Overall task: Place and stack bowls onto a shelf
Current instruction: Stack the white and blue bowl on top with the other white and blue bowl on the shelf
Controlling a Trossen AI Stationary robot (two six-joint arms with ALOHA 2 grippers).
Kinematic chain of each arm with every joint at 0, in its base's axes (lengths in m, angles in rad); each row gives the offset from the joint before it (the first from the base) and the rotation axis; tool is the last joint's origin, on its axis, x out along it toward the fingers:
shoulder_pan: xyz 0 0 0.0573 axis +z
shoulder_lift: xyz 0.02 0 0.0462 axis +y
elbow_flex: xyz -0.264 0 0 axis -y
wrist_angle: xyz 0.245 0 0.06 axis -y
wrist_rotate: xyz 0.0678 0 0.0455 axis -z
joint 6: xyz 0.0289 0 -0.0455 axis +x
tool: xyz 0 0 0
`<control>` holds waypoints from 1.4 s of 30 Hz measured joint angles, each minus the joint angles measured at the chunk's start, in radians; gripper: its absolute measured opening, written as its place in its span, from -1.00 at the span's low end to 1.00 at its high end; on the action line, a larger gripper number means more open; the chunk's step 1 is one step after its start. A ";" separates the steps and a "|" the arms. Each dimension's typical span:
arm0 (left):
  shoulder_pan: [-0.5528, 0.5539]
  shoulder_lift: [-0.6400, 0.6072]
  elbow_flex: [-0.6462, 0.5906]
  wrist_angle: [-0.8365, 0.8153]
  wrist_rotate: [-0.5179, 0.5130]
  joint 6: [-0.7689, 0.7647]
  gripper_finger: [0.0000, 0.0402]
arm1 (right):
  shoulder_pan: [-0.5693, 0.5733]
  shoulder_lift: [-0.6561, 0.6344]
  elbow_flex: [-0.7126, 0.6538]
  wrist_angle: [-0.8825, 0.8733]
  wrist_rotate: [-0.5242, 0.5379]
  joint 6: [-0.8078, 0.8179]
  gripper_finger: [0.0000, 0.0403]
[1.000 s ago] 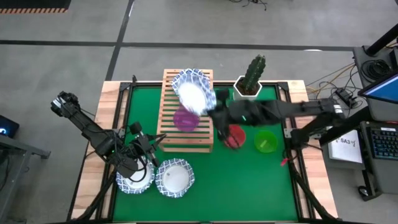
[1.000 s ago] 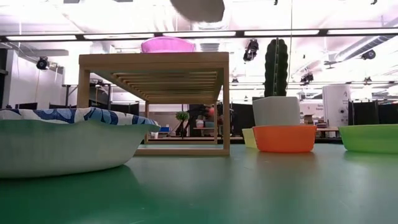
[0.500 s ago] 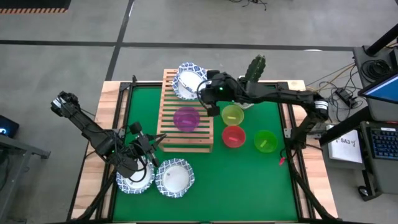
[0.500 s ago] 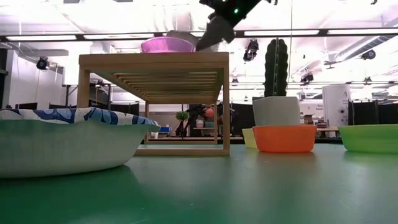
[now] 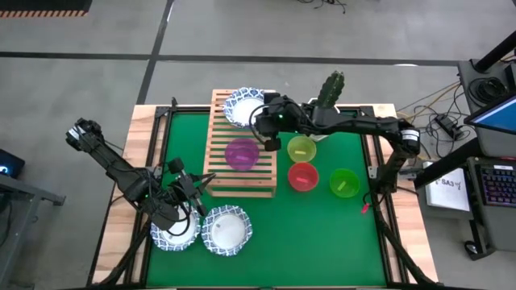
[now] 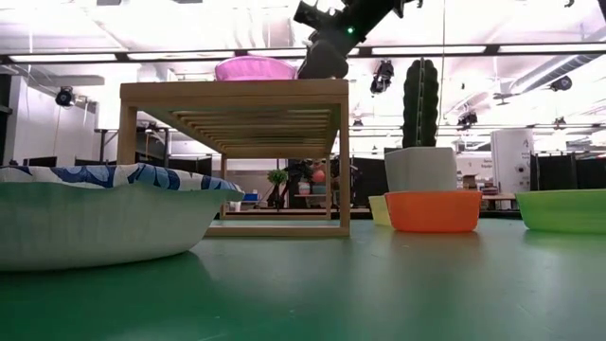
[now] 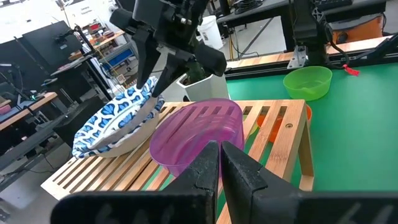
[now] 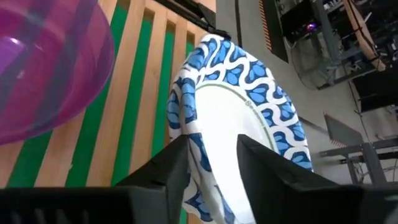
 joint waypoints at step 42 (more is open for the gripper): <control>0.001 0.000 0.173 -0.007 0.482 -0.565 -1.00 | 0.362 -0.648 -0.866 0.718 0.029 0.204 -0.95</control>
